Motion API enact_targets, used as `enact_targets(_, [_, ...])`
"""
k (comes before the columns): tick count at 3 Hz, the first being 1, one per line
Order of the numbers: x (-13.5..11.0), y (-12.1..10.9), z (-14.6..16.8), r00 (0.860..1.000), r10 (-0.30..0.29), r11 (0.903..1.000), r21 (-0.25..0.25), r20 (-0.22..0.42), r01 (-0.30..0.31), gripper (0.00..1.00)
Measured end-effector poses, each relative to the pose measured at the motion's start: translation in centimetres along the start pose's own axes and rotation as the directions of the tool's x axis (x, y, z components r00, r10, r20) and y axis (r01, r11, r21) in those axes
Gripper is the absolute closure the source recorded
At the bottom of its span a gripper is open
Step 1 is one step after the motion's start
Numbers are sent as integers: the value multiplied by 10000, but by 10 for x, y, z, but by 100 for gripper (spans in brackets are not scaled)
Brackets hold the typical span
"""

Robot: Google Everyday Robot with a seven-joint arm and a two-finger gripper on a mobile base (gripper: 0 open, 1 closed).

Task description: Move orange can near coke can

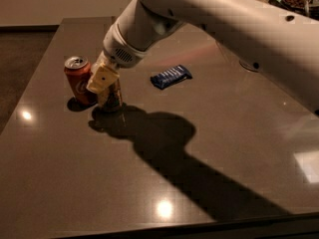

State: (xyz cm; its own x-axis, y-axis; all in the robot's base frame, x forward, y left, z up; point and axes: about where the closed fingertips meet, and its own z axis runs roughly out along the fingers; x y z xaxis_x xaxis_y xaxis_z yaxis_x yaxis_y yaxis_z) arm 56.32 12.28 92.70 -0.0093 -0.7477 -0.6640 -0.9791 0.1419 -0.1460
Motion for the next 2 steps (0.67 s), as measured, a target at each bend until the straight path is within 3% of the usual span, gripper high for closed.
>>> enact_targets(1, [5, 0, 5, 9997, 247, 9997, 79, -36, -246, 12])
enact_targets(2, [4, 1, 5, 9997, 225, 9997, 66, -37, -224, 0])
